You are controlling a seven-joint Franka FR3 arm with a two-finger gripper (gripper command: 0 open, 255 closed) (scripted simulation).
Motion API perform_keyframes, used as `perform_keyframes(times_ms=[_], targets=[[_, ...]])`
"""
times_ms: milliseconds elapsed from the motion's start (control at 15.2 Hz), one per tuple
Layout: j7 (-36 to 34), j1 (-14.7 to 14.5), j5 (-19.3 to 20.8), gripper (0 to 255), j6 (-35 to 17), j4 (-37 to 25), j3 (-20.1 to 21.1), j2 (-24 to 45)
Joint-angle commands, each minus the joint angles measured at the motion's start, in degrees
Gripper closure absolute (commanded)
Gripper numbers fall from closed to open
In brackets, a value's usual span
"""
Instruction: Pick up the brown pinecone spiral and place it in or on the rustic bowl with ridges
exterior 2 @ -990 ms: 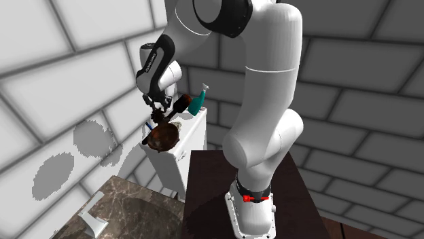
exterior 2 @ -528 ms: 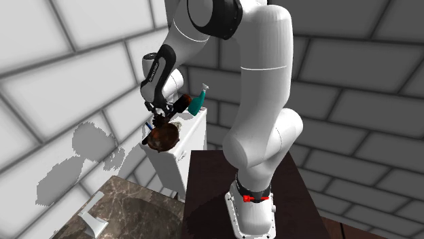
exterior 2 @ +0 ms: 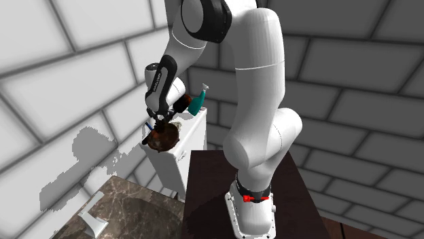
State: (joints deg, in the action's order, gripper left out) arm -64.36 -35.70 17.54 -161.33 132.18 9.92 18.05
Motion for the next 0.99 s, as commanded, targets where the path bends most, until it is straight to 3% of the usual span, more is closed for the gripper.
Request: perform_keyframes(times_ms=[0, 462, 528, 924], targets=[[-0.54, -0.36, 0.59, 255, -0.71, -0.11, -0.42, 0.79], [-0.54, -0.37, 0.59, 255, -0.7, -0.12, -0.43, 0.79], [-0.55, -0.37, 0.59, 0, -0.7, -0.12, -0.43, 0.79], [0.38, 0.31, -0.61, 0, 0.63, 0.61, 0.53, -1.29]])
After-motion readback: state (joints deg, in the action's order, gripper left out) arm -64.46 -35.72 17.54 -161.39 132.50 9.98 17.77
